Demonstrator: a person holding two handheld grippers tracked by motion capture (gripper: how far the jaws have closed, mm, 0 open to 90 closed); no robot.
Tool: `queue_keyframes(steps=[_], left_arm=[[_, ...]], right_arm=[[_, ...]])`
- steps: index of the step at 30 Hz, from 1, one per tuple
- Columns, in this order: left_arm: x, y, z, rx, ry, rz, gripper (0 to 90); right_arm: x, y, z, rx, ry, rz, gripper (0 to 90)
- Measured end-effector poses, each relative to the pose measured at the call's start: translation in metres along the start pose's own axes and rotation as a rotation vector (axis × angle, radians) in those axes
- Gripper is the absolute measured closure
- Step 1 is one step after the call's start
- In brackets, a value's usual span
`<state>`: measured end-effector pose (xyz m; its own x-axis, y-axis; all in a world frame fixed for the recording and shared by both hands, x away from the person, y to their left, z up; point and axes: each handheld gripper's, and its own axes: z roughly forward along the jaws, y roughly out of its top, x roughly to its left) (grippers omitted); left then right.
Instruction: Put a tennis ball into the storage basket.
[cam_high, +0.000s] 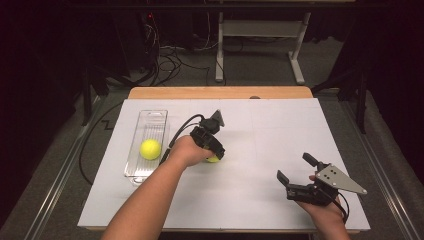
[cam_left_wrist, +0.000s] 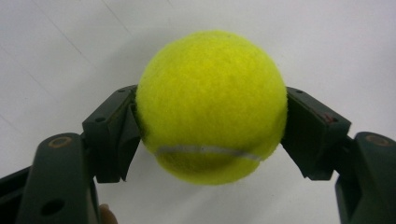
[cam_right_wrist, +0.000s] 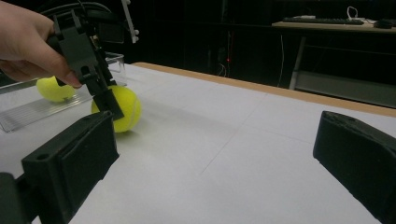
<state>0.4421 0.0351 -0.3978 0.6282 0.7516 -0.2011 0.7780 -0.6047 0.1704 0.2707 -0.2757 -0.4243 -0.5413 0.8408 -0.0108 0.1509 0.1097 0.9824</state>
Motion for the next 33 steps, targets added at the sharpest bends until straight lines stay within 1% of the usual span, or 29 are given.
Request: queue_keyframes(steps=[8, 16, 20, 21, 23, 24, 33], left_arm=[[-0.004, -0.009, -0.007, 0.002, -0.013, 0.010, 27.2], [-0.009, -0.019, -0.017, 0.003, -0.011, 0.020, 27.2], [-0.010, -0.023, -0.021, 0.005, -0.016, 0.016, 27.1], [-0.009, -0.026, -0.023, 0.003, -0.029, 0.000, 27.1], [-0.009, -0.027, -0.023, 0.008, -0.032, -0.004, 27.1], [-0.010, -0.030, -0.024, 0.016, -0.025, 0.003, 27.2], [-0.013, -0.038, -0.028, 0.015, -0.031, 0.016, 27.1]], right_arm=[[0.002, 0.001, 0.000, -0.003, 0.003, 0.000, 0.1], [0.002, 0.001, 0.000, -0.001, 0.002, -0.005, 0.1], [0.003, 0.001, 0.000, -0.002, 0.002, -0.005, 0.1], [0.003, 0.001, 0.000, -0.002, 0.002, -0.006, 0.1], [0.003, 0.001, 0.000, -0.001, 0.001, -0.005, 0.1], [0.003, 0.001, 0.000, -0.001, 0.001, -0.005, 0.1], [0.004, 0.000, 0.000, 0.003, 0.002, -0.007, 0.1]])
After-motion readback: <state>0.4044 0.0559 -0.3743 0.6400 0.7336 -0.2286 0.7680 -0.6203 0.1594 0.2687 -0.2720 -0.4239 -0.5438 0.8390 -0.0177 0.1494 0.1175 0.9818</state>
